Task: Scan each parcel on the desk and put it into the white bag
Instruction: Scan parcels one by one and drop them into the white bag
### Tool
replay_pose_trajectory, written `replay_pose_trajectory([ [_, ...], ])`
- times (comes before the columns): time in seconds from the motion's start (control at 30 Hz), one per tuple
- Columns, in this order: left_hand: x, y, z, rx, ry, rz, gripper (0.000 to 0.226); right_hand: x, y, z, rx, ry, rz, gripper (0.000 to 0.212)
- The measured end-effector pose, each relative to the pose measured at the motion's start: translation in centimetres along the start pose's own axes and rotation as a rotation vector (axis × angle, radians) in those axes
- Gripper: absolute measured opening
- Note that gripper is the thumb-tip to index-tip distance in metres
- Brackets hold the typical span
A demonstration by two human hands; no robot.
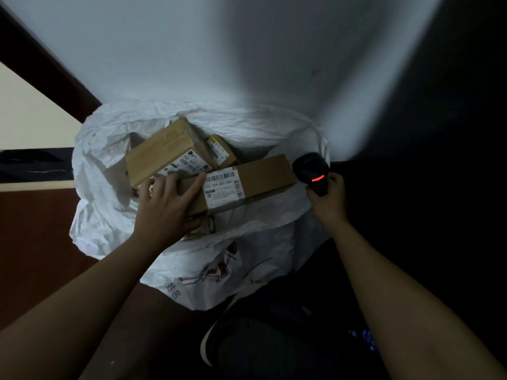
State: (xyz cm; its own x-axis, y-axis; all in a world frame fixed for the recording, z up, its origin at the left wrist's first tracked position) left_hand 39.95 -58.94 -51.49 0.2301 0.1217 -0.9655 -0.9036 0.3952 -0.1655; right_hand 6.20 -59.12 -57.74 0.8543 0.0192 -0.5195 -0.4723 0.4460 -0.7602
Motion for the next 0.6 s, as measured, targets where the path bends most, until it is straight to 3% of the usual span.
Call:
replay_pose_trajectory([
  [0.23,-1.6,0.9,0.0,-0.052,-0.035,0.082,0.093,-3.9,-6.3,5.8,-0.128,0.177,0.232,0.027],
  [0.37,-3.7,1.5,0.5,-0.023,-0.002,0.066,0.094,-5.0,-10.6,9.2,-0.228,0.139,0.507,0.039],
  [0.6,-5.1,0.9,1.9,-0.074,-0.014,0.113,0.083,-8.6,-15.5,13.4,-0.189,0.242,0.726,0.037],
])
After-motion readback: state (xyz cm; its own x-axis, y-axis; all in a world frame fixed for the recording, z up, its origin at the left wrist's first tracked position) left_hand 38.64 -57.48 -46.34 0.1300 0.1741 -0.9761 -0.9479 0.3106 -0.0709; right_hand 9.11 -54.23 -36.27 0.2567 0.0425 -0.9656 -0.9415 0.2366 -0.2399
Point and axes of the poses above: each hand's wrist, its own z-axis away from the middle knuckle, its own x-axis out of the palm, y = z × x, the point moved 7 cm from there along -z, towards the middle knuckle, and after that the axes turned 15 degrees about -y, right-handed, at the moved point
